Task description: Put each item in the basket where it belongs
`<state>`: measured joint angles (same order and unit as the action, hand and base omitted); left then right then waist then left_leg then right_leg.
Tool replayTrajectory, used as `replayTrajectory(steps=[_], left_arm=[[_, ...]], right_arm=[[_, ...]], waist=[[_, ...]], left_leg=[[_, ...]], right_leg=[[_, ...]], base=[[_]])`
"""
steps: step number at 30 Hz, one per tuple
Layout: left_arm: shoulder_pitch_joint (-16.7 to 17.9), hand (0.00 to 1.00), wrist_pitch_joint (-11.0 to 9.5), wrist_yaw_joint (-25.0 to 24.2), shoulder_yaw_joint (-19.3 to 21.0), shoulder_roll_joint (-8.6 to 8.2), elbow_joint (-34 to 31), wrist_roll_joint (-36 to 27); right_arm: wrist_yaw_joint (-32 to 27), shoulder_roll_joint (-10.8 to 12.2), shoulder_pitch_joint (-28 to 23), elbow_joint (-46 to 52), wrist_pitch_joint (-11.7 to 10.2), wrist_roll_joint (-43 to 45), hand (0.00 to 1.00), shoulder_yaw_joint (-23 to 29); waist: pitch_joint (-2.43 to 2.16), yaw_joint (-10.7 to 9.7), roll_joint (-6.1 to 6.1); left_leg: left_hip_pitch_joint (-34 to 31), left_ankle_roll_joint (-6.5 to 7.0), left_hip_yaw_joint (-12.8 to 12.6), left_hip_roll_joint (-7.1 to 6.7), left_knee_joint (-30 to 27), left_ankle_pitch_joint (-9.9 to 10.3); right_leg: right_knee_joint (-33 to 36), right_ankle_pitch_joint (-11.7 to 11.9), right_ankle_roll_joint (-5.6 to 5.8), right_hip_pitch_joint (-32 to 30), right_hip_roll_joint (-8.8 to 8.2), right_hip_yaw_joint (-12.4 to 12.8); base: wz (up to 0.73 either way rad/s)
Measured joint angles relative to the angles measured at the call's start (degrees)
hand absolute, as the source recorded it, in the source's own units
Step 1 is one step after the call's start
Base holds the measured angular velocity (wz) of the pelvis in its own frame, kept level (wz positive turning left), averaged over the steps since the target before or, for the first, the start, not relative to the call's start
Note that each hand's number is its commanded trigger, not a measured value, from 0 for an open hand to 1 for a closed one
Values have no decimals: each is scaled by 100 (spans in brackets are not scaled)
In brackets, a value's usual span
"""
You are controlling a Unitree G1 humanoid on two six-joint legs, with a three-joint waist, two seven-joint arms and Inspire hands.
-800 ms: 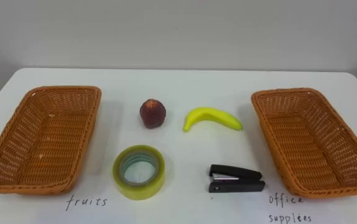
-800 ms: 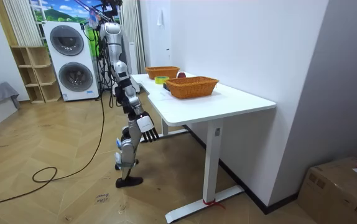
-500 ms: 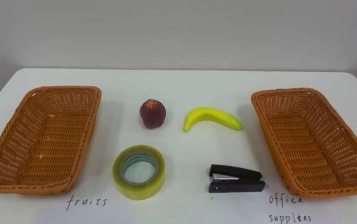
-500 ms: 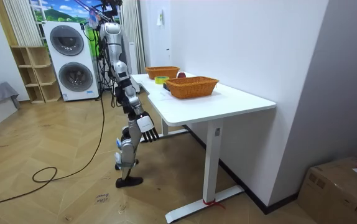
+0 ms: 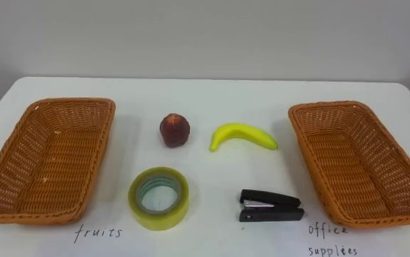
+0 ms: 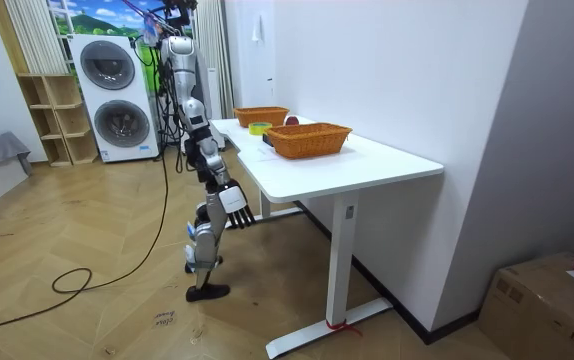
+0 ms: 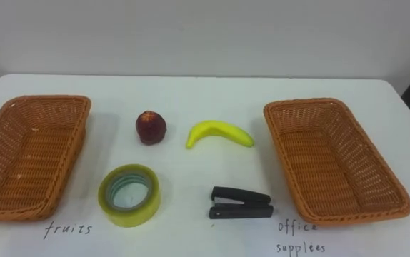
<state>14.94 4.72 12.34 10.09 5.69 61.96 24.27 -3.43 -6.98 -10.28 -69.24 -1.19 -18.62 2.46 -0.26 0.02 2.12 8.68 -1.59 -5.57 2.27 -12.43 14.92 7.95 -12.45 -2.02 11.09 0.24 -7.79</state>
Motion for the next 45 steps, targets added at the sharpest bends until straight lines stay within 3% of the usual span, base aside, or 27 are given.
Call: replayTrajectory(steps=[3,9,13,21,30,35,39,43,45], left_arm=[[8,0,-89,10,228,14,-5,0],[31,0,-223,111,304,78,-2,-327],[48,0,-234,218,460,154,2,-410],[126,0,-290,355,560,256,-76,-476],[272,0,-406,723,540,266,-181,-499],[267,0,-395,726,543,253,-288,-512],[255,0,-380,693,517,261,-304,-510],[261,0,-385,642,430,262,-299,-504],[274,0,-386,592,425,266,-295,-519]], right_arm=[[-185,-2,-116,8,-10,-252,0,352],[-338,-17,-199,17,-11,-1183,0,687],[-512,-37,-236,110,4,-1395,0,1263],[-1363,-37,-234,1239,-22,-2258,0,2087],[-2762,-52,-243,3160,-271,-2354,0,2484],[-3494,-58,-284,3905,-267,-1896,0,2624],[-3972,-146,-286,4390,-267,-1903,0,2632],[-4343,-168,-341,5037,-326,-1896,0,2628],[-4562,-212,-347,5369,-544,-1876,0,2629]], waist=[[4,0,31],[17,-129,77],[23,-170,81],[27,-434,107],[10,-515,42],[-5,-576,-28],[8,-590,-70],[20,-599,-32],[17,-599,15]], left_leg=[[6,0,-50,4,8,0],[79,8,-83,0,78,-5],[152,15,-204,10,121,-10],[156,17,-244,-1,113,-9],[-21,40,-314,-11,106,-24],[-2,41,-315,-14,144,-25],[64,50,-374,-2,194,-32],[72,51,-378,-11,205,-33],[33,53,-381,-16,199,-34]], right_leg=[[-1,0,0,-14,2,71],[6,4,8,9,8,139],[50,3,10,1,23,279],[86,-16,41,-88,5,315],[190,-10,48,-293,21,322],[191,-10,48,-306,25,362],[208,-10,48,-310,30,451],[182,-16,58,-321,40,449],[185,-18,62,-365,36,456]], base=[[-7],[-5],[-17],[-4],[-2],[-3],[-9],[-4],[0]])
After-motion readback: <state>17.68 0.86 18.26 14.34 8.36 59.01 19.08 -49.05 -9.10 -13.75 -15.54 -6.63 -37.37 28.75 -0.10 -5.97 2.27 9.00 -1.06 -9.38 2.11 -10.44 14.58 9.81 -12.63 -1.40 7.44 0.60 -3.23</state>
